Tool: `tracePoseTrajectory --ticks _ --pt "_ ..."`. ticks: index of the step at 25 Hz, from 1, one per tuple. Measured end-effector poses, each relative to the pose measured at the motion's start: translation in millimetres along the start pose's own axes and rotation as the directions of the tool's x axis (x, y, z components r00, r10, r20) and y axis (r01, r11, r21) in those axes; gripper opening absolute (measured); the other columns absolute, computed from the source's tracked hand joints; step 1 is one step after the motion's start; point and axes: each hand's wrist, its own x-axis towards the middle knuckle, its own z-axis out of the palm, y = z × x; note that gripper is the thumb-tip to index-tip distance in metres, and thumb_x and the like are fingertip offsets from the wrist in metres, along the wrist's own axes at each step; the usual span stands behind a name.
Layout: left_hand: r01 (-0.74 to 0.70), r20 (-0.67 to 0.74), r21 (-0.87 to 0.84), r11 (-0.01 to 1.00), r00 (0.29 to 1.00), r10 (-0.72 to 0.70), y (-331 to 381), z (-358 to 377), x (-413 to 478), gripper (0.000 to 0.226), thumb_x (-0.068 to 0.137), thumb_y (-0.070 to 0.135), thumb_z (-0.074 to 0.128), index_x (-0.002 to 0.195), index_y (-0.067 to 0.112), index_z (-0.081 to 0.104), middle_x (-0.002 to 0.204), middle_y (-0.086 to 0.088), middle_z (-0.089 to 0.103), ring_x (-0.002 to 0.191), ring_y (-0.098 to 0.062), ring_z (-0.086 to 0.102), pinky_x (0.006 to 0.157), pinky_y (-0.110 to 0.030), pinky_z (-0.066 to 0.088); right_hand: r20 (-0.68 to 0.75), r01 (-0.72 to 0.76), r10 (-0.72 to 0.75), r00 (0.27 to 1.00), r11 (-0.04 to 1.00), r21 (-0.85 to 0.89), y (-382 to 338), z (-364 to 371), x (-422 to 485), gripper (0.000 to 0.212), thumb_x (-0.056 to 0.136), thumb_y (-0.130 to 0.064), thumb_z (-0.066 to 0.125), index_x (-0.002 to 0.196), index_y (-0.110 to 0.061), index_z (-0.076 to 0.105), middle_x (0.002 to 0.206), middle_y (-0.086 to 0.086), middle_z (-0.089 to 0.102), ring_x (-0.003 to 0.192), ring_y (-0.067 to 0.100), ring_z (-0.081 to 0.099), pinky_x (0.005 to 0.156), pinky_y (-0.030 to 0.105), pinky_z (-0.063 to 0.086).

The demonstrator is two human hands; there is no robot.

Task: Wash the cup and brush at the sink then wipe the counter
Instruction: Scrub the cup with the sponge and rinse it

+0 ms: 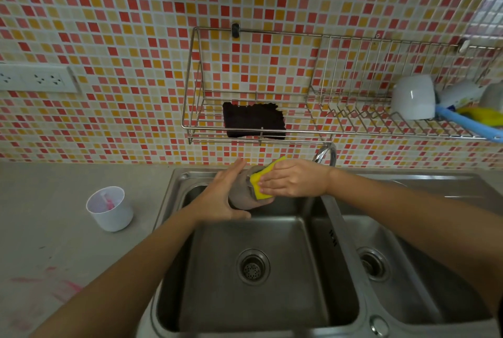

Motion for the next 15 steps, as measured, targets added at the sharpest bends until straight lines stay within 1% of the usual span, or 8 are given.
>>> tracePoseTrajectory --ticks 2,4,7,10,12,13,14,15 --pt "-0.016 0.008 0.026 1.000 1.000 0.016 3 -3 5 0.104 0.064 0.041 0.082 0.143 0.026 0.016 0.146 0.009 0.030 0.132 -0.008 0.032 0.104 -0.024 0.034 -0.019 0.009 -0.009 1.000 1.000 0.014 -3 -4 6 0.027 0.092 -0.011 0.047 0.107 -0.016 0.069 0.110 -0.003 0.071 0.107 0.012 0.063 0.093 0.027 0.043" --pt "-0.086 -0.043 0.050 0.995 0.995 0.088 4 0 7 0.086 0.062 0.041 0.083 0.127 0.018 0.032 0.129 0.004 0.047 0.116 -0.011 0.050 0.090 -0.021 0.046 -0.031 -0.003 0.005 1.000 0.998 0.063 -8 -6 10 0.028 0.092 -0.011 0.045 0.103 -0.016 0.070 0.107 -0.003 0.072 0.105 0.013 0.064 0.091 0.027 0.046" --pt "-0.259 -0.273 0.156 0.953 0.916 0.294 4 15 5 0.076 0.064 0.052 0.078 0.114 0.011 0.037 0.106 -0.008 0.054 0.095 -0.017 0.057 0.075 -0.024 0.051 -0.082 -0.074 0.085 0.993 0.990 0.122 -17 -10 16 0.029 0.090 -0.012 0.045 0.098 -0.013 0.073 0.101 -0.002 0.073 0.098 0.015 0.067 0.083 0.029 0.051" --pt "-0.298 -0.434 0.353 0.887 0.787 0.438 -1 26 8 0.074 0.075 0.054 0.068 0.117 0.001 0.039 0.101 -0.021 0.052 0.096 -0.027 0.052 0.081 -0.029 0.049 -0.109 -0.247 0.284 0.953 0.931 0.268 -35 -7 14 0.030 0.086 -0.011 0.045 0.102 -0.011 0.071 0.100 0.001 0.073 0.090 0.020 0.068 0.075 0.030 0.054" --pt "-0.255 -0.483 0.443 0.859 0.740 0.469 -7 29 12 0.070 0.081 0.052 0.065 0.116 -0.004 0.040 0.101 -0.025 0.053 0.100 -0.030 0.049 0.086 -0.034 0.048 -0.034 -0.399 0.468 0.883 0.788 0.469 -51 -3 16 0.034 0.081 -0.004 0.049 0.110 -0.009 0.067 0.104 0.004 0.072 0.088 0.026 0.067 0.077 0.033 0.054" --pt "-0.232 -0.501 0.462 0.856 0.728 0.468 -9 31 13 0.070 0.082 0.051 0.064 0.116 -0.005 0.040 0.101 -0.027 0.054 0.101 -0.031 0.047 0.089 -0.035 0.047 -0.009 -0.432 0.516 0.856 0.726 0.536 -58 -3 17 0.038 0.078 -0.001 0.054 0.113 -0.008 0.065 0.105 0.006 0.071 0.088 0.028 0.067 0.078 0.034 0.054" --pt "-0.227 -0.507 0.468 0.854 0.723 0.470 -9 32 14 0.070 0.082 0.051 0.064 0.117 -0.004 0.039 0.103 -0.027 0.053 0.103 -0.031 0.046 0.091 -0.033 0.046 0.004 -0.432 0.515 0.857 0.714 0.551 -61 -5 18 0.040 0.076 0.001 0.059 0.114 -0.007 0.064 0.105 0.007 0.071 0.088 0.028 0.067 0.078 0.036 0.055" --pt "-0.237 -0.506 0.466 0.853 0.719 0.476 -8 35 15 0.069 0.082 0.050 0.064 0.118 -0.002 0.037 0.104 -0.026 0.051 0.103 -0.030 0.045 0.090 -0.030 0.044 -0.027 -0.396 0.472 0.881 0.768 0.503 -57 -8 16 0.038 0.076 0.002 0.061 0.113 -0.006 0.065 0.104 0.008 0.071 0.088 0.028 0.067 0.077 0.036 0.055"
